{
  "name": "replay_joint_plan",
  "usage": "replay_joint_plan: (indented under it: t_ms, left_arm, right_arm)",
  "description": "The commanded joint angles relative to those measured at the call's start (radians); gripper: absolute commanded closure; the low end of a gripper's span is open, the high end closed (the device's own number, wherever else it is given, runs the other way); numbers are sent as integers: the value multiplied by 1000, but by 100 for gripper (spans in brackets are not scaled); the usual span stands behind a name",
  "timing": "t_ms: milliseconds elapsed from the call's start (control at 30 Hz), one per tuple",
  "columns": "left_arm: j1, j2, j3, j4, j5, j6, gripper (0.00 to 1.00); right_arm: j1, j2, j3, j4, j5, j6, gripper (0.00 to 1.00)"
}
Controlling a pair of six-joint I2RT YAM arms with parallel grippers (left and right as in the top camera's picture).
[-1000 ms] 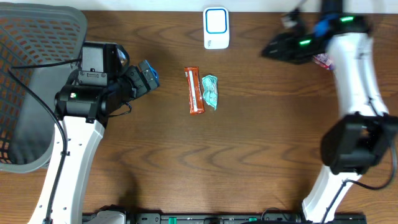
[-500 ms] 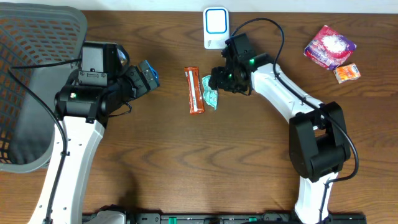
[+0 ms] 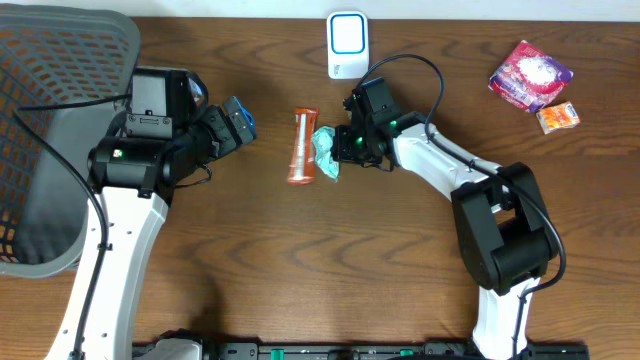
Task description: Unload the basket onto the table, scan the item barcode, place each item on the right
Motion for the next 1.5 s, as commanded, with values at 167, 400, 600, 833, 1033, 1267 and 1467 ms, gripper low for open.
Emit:
replay_joint_plan:
  t_ms: [167, 400, 600, 833, 1033, 1267, 1467]
  left_arm:
    - [4, -4, 2, 0, 2, -2, 2]
    - [4, -4, 2, 0, 2, -2, 2]
    - [4, -4, 2, 0, 2, -2, 2]
    - [4, -4, 2, 0, 2, -2, 2]
    - [4, -4, 2, 0, 2, -2, 2]
    - [4, -4, 2, 0, 2, -2, 2]
    - [4, -4, 2, 0, 2, -2, 2]
  right_arm:
    - [-201, -2, 83, -7, -590, 49, 99]
    - [-174, -1, 82, -124, -369, -66, 53]
    - [-15, -1, 81, -146, -52, -57, 42]
    - [82, 42, 78, -142, 153, -26, 44]
    - [80, 68, 79, -129, 201, -63, 83]
    - [-65, 66, 141, -160, -400, -128, 99]
    - [-257, 66, 141, -186, -962, -120, 99]
